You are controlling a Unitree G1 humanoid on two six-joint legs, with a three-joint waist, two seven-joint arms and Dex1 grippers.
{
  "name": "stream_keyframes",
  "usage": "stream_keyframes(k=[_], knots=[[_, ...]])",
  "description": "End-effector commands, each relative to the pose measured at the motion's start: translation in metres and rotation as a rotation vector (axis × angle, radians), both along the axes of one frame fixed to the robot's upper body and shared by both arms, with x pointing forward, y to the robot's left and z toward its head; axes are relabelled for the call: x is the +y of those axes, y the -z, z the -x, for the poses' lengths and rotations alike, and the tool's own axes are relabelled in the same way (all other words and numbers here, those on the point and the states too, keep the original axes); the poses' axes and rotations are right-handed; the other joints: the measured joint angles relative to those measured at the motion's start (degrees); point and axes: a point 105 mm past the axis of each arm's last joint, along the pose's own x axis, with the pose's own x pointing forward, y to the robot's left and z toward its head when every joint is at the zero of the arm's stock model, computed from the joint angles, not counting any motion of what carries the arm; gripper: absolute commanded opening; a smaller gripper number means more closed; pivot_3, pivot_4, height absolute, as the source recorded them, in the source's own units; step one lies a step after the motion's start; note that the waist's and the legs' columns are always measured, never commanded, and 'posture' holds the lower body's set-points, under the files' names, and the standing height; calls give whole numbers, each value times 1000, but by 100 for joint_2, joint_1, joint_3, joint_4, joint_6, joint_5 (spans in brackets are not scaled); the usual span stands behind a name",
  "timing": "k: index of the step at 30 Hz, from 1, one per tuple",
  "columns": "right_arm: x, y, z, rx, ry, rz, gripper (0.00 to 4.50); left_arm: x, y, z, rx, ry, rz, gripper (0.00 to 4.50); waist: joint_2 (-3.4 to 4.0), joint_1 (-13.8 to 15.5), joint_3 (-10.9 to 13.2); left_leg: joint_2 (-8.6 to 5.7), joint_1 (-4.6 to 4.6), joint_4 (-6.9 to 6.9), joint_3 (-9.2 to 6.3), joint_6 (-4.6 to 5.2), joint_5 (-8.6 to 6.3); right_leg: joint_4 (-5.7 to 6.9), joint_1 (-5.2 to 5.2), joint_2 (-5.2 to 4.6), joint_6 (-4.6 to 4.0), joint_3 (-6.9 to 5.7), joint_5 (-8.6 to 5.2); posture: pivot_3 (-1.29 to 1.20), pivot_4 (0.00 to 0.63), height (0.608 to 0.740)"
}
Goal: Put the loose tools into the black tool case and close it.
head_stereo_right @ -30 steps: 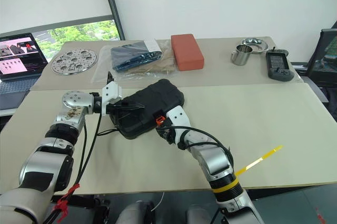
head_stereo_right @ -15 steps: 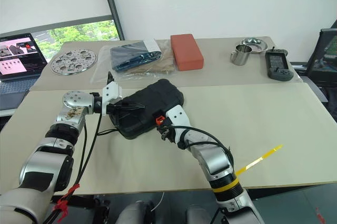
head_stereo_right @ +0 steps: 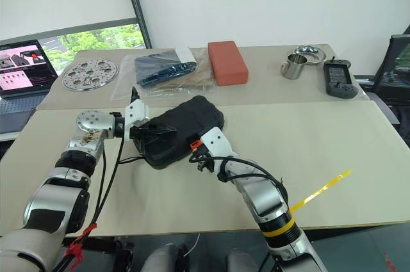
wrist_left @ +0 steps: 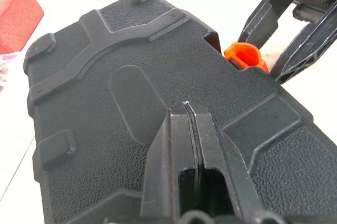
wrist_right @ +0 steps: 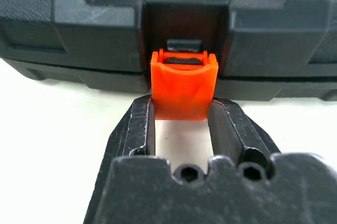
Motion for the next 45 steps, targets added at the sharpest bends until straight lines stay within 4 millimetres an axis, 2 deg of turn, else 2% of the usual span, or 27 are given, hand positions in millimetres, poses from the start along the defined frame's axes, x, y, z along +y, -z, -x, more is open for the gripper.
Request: stream_keyframes(k=[1,14,16,19,20,21,28,29,30,34,35,38,39,45], knots=[[0,-27,-3,-100,15,-33,1221,3,25,7,80,4,-53,0,0,0,0,0,0,0,0,0,0,0,0,0,0,0,0,0,150,740],[9,-31,-6,-91,-6,-61,1221,3,26,8,82,6,-56,0,0,-3,0,0,0,-1,0,0,0,0,-1,0,0,0,0,0,150,740],[9,-32,-6,-97,-6,-66,2205,3,26,8,83,5,-55,0,0,-5,0,1,0,-1,0,0,0,0,-2,0,0,0,0,0,150,740],[6,-33,-6,-105,4,-70,3096,3,26,8,85,4,-54,0,0,-16,0,2,1,-1,0,0,0,0,-1,1,0,0,0,0,150,740],[4,-33,-4,-102,0,-72,3535,3,27,8,86,4,-54,0,0,-17,0,2,2,-2,0,0,0,0,-1,1,0,0,0,0,150,740],[2,-33,-3,-96,-5,-75,3709,3,27,8,87,4,-53,0,0,-17,0,2,1,-2,0,0,0,0,-2,1,0,0,0,0,150,740],[-6,-36,10,-58,-46,-75,3709,2,29,9,92,3,-52,0,-1,-18,-2,2,1,-4,0,1,-1,-1,-1,0,0,1,0,0,150,740],[-6,-37,10,-57,-45,-76,3180,2,29,9,93,3,-51,0,-1,-19,-2,2,1,-4,-1,1,-1,-1,-1,0,0,1,0,0,150,740],[-6,-37,10,-54,-46,-77,2976,1,29,9,93,3,-51,0,-1,-20,-2,2,2,-4,-1,1,-1,-1,-1,1,0,1,0,0,150,740],[-5,-29,12,-16,-54,-64,1532,0,29,9,93,5,-48,0,-1,-17,-3,1,1,-4,-1,2,-1,-1,-1,0,0,2,0,0,150,740],[-5,-28,12,-13,-53,-63,1321,0,29,9,92,6,-48,0,-1,-16,-3,1,1,-4,-1,2,-1,-1,-1,0,0,2,0,0,150,740],[-5,-25,12,-3,-54,-58,121,1,29,9,92,6,-49,0,-2,-16,-3,0,1,-4,-1,3,-2,-2,-1,-1,0,2,0,0,150,740],[-4,-25,11,-1,-55,-57,15,1,29,9,92,6,-50,0,-2,-16,-3,1,1,-4,-1,3,-2,-2,-1,-1,0,2,0,0,150,740],[-1,-24,7,1,-53,-57,15,1,29,9,91,4,-50,0,-2,-17,-3,1,1,-4,-1,3,-2,-2,-2,0,0,2,0,0,150,740]])
